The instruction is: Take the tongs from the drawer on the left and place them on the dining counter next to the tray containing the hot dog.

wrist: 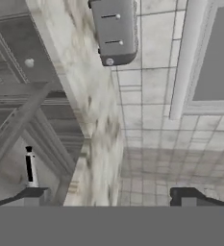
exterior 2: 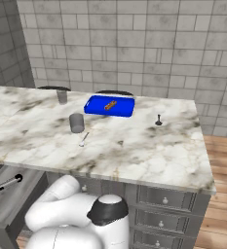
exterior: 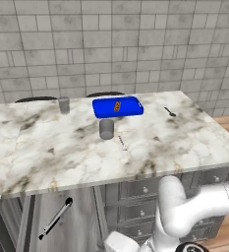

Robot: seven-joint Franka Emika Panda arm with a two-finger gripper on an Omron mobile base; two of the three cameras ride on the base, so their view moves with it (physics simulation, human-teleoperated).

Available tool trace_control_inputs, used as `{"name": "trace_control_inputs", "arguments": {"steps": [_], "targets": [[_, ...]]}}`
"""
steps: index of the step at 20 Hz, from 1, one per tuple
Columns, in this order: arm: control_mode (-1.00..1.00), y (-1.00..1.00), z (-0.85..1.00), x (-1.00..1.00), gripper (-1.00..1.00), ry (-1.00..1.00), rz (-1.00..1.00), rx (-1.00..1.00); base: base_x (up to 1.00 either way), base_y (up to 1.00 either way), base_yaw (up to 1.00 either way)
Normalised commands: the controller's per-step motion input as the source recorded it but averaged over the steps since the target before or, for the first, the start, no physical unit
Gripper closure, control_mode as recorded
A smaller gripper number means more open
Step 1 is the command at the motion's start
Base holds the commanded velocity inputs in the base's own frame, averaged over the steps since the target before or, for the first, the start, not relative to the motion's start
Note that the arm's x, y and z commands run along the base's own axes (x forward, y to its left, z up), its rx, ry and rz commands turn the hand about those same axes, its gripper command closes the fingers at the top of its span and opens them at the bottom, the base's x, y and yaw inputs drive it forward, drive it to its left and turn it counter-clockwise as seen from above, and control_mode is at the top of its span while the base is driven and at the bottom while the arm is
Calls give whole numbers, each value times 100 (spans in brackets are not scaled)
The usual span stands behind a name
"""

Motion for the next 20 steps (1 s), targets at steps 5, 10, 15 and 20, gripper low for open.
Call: {"name": "trace_control_inputs", "arguments": {"steps": [5,10,15,20], "targets": [[-100,-18,100,-25,-100,28,-9,0,0,0,0],[-100,-4,71,16,-100,44,-10,-1,0,0,0],[-100,0,14,57,-100,63,-18,-8,0,0,0],[-100,0,1,11,-100,16,-7,-2,0,0,0]]}}
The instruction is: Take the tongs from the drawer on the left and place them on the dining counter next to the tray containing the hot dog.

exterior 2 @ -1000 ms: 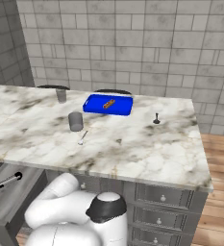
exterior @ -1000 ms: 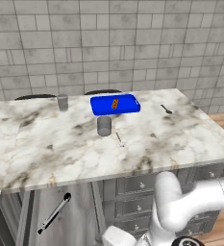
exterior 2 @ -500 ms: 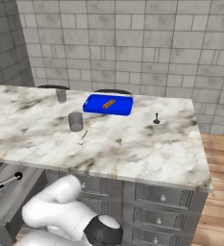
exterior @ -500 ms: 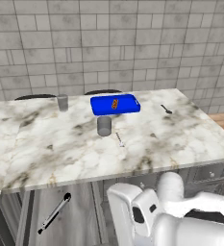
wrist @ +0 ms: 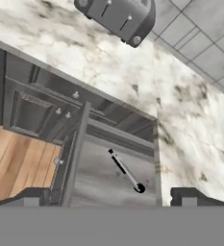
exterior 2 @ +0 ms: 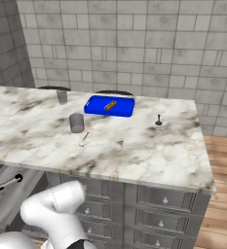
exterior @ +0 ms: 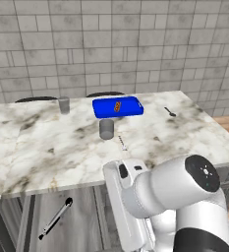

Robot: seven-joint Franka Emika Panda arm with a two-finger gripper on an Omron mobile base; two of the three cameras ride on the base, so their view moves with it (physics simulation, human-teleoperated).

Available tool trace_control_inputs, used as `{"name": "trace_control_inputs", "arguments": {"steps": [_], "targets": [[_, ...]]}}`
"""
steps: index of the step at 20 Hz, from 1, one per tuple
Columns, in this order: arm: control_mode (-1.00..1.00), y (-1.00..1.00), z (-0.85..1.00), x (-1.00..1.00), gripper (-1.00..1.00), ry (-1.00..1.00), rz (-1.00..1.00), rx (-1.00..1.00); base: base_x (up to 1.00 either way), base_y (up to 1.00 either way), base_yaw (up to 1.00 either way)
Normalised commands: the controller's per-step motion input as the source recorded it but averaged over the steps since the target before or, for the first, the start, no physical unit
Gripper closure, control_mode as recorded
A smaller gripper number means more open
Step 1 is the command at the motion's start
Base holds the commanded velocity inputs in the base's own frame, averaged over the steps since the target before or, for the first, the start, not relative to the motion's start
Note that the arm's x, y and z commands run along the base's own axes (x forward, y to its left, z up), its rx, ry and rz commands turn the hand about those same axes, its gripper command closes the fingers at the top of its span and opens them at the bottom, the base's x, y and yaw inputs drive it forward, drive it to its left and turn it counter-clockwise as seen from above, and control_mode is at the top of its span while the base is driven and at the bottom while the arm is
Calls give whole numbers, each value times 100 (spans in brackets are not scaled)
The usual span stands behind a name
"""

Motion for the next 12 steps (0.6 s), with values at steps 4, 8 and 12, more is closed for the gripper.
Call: {"name": "trace_control_inputs", "arguments": {"steps": [4,8,12], "targets": [[-100,0,0,1,-100,2,-30,0,0,0,0],[-100,-4,12,1,-100,15,-51,0,0,0,0],[-100,-9,16,1,-100,17,-40,0,0,0,0]]}}
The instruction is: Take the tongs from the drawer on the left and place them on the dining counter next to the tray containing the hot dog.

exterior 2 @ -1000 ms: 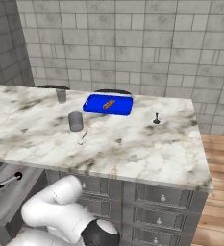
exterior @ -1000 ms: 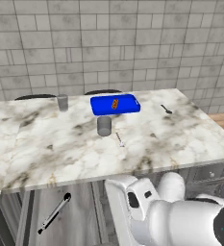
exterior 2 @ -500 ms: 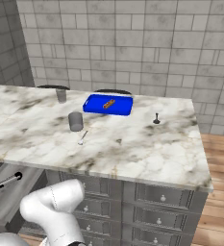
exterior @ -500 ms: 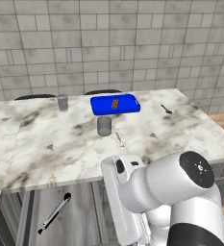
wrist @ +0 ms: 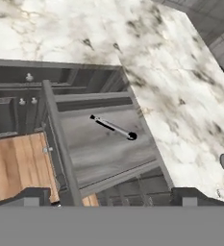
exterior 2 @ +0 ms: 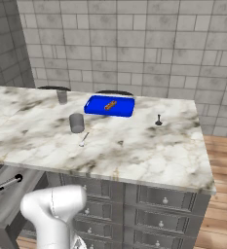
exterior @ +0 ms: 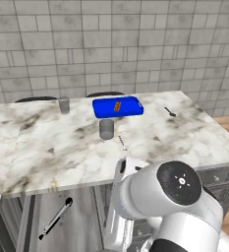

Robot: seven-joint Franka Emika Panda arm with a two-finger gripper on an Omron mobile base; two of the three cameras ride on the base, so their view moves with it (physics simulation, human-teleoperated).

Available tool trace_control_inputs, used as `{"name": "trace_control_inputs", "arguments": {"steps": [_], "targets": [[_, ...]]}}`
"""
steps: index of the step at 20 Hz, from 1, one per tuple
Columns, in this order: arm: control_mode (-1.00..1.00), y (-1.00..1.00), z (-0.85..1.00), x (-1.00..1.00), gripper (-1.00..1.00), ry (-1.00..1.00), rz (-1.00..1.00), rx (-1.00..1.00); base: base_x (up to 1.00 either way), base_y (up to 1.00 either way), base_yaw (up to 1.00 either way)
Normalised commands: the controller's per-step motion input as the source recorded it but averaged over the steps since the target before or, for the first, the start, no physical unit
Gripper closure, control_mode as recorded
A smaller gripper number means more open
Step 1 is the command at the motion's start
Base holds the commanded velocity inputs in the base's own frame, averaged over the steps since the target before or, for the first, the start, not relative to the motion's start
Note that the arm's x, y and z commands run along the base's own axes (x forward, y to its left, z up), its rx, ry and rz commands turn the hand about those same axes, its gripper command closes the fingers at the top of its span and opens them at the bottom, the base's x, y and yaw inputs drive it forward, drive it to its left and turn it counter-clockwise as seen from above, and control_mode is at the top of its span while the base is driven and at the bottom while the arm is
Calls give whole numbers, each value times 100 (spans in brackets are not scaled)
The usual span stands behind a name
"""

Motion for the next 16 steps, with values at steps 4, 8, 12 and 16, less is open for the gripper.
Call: {"name": "trace_control_inputs", "arguments": {"steps": [4,8,12,16], "targets": [[-100,-1,0,0,-100,0,-2,0,0,0,0],[-100,-3,6,25,-100,12,-3,7,0,0,0],[-100,-5,14,37,-100,25,-12,9,0,0,0],[-100,-13,5,15,-100,17,-4,4,0,0,0]]}}
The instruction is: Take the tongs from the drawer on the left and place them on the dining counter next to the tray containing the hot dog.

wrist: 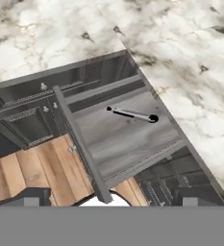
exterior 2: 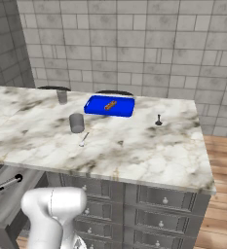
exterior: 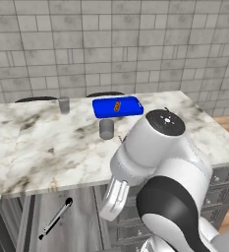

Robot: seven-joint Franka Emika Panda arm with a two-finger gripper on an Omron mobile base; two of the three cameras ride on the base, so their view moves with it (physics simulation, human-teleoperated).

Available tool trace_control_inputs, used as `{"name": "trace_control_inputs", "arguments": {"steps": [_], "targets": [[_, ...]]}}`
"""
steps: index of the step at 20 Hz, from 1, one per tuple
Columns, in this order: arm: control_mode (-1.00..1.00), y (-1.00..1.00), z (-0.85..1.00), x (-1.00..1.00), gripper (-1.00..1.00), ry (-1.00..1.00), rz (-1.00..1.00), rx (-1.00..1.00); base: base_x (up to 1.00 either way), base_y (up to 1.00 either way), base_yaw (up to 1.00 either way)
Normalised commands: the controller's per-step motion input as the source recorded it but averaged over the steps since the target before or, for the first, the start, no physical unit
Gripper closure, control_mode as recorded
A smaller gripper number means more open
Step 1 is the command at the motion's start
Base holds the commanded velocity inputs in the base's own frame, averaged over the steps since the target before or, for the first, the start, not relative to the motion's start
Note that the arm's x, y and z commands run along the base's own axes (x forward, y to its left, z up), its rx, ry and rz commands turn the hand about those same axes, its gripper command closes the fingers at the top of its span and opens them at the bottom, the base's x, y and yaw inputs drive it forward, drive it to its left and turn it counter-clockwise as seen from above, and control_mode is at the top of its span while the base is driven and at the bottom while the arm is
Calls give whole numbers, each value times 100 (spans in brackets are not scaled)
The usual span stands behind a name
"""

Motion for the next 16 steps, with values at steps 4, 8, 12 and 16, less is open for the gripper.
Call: {"name": "trace_control_inputs", "arguments": {"steps": [4,8,12,16], "targets": [[-100,-1,0,2,-100,5,0,0,0,0,0],[-100,-14,0,11,-100,7,-23,0,0,0,0],[-100,0,0,22,-100,10,-43,0,0,0,0],[-100,-3,0,13,-100,17,-46,4,0,0,0]]}}
